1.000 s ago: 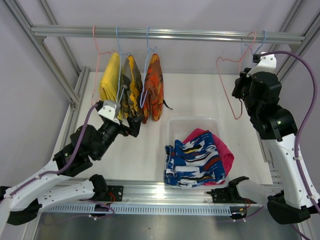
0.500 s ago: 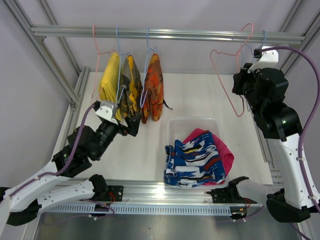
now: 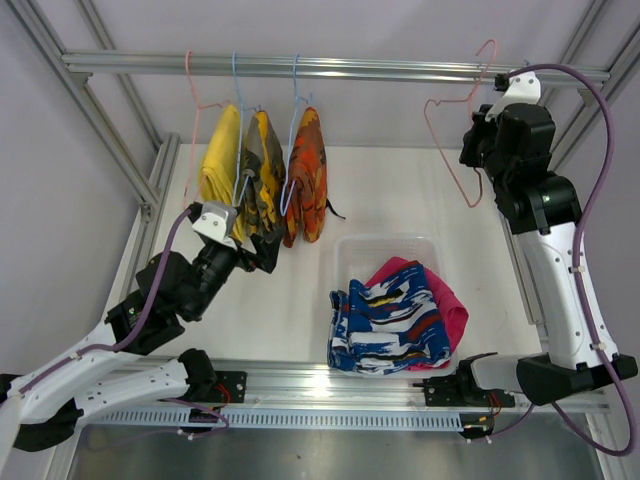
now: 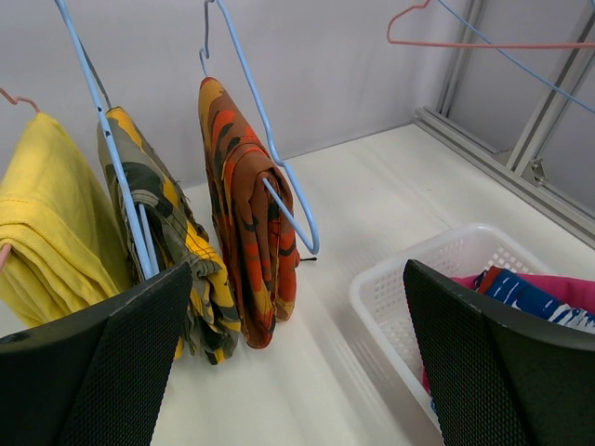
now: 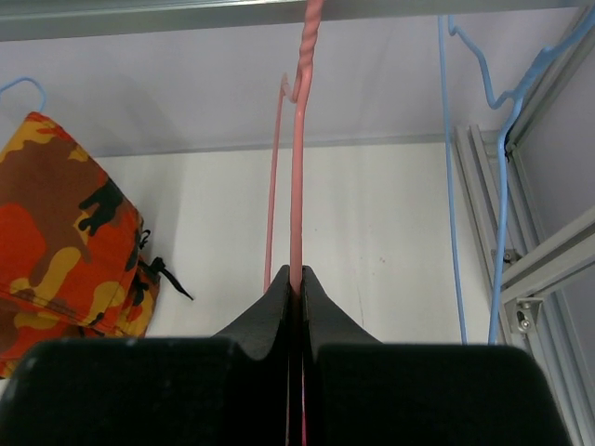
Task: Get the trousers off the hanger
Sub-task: Place the hanger at the clothesline.
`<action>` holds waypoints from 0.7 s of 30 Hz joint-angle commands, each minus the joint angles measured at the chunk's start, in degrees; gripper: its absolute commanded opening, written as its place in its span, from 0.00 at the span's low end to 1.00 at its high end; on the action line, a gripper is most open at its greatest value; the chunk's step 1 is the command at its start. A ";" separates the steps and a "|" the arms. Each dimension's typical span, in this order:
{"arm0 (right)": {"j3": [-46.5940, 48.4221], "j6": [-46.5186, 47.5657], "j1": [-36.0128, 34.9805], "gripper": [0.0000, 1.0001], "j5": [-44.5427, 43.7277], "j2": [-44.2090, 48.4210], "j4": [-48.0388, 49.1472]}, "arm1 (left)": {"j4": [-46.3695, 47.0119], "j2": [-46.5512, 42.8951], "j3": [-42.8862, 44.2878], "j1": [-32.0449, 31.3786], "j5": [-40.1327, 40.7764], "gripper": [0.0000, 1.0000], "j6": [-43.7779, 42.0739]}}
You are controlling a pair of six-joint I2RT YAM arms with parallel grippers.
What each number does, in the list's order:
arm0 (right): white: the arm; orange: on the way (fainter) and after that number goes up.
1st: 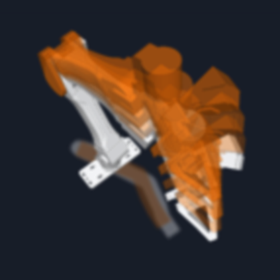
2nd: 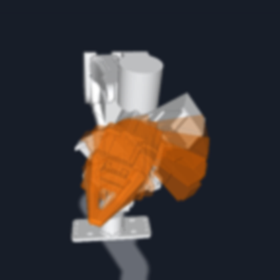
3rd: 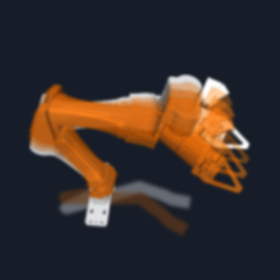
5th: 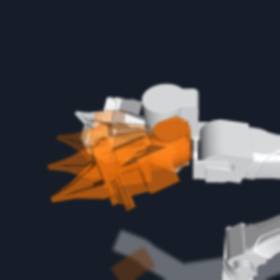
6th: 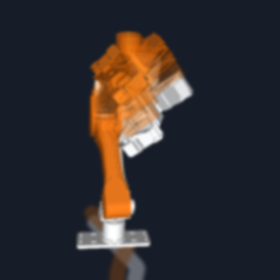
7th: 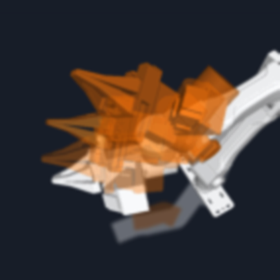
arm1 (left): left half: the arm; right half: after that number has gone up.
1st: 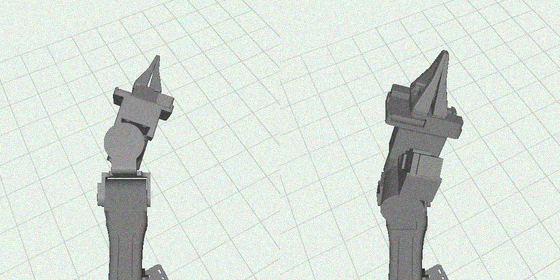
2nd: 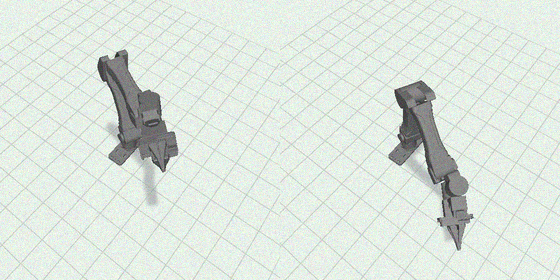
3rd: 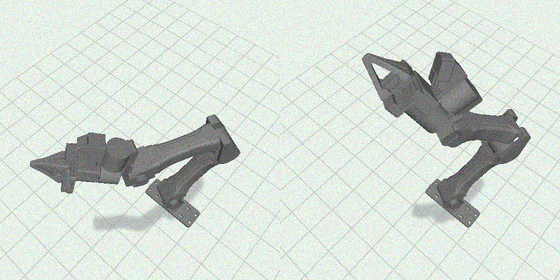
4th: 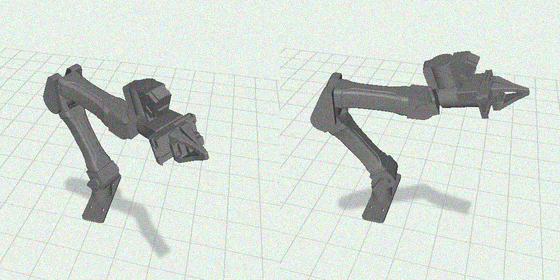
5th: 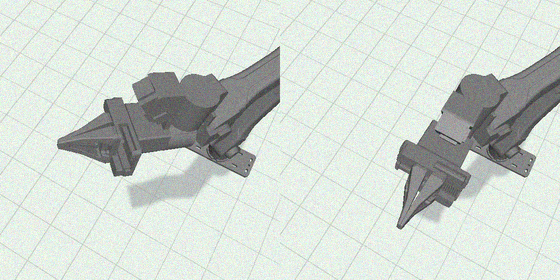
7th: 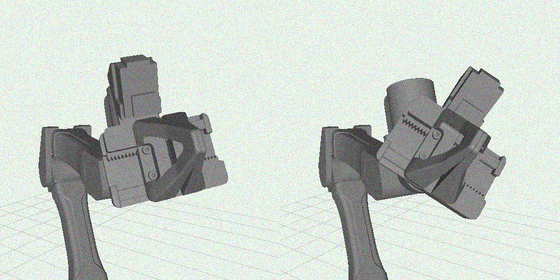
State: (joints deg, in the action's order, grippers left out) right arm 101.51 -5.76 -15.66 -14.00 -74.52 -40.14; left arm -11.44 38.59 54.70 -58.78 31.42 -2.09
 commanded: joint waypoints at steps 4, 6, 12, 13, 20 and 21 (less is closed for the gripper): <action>2.99 -1.18 4.41 0.00 5.29 -2.12 1.03 | 2.13 -0.62 -0.47 0.51 0.84 0.99 -1.43; 2.55 -1.45 5.28 0.00 6.17 -2.47 1.20 | 2.21 -0.62 -0.47 0.51 0.92 0.99 -1.52; -2.63 -1.80 5.82 0.00 7.32 -0.45 2.61 | 2.30 -0.97 -0.56 0.60 0.92 0.99 -1.60; -3.25 -1.80 5.82 0.00 7.49 0.51 2.78 | 2.39 -0.97 -0.47 0.60 0.84 0.99 -1.69; -6.94 -1.71 5.90 0.00 7.67 2.36 3.40 | 2.39 -1.06 -0.56 0.51 1.01 0.99 -1.69; -7.03 -1.80 5.90 0.00 7.76 2.36 3.31 | 2.30 -0.97 -0.56 0.60 1.10 0.99 -1.87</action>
State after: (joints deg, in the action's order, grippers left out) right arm 94.56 -7.46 -10.13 -7.40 -73.69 -39.05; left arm -11.18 37.91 54.35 -58.74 31.62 -2.63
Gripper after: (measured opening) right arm 0.025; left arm 0.994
